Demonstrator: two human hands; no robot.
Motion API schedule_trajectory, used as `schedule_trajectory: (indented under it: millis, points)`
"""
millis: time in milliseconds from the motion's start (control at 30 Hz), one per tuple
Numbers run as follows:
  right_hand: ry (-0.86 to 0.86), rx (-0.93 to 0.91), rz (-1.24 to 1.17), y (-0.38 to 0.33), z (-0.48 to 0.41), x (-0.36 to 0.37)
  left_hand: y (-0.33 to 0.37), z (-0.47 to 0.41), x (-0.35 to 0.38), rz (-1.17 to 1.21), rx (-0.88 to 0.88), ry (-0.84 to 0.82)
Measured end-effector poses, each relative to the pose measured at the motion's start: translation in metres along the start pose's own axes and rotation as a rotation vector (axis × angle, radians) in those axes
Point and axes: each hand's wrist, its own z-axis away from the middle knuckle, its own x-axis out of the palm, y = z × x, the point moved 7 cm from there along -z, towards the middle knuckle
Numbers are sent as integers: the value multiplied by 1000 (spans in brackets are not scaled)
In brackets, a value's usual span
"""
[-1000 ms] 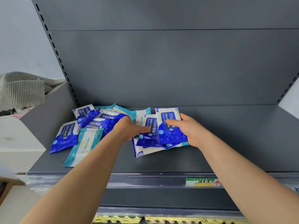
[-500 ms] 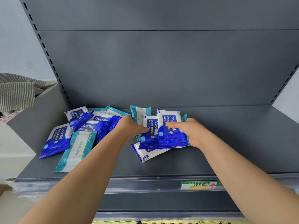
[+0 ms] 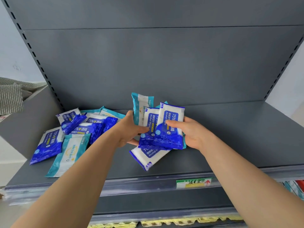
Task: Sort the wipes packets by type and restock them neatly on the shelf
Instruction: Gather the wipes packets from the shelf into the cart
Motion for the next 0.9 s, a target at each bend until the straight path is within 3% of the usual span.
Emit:
schedule_trajectory:
  millis: [233,500,700,900]
  points:
    - [73,-18,6,1,6,-7,-13,0,13,151,31,9]
    - [227,-146,29,-44,39,-66,47,-1,60,124,221,-21]
    - [351,-201,47,-71,91,-154,90,3,154,140,321,-124]
    - [517,-225,14,-84,155,-282,130,9,296,117,357,-271]
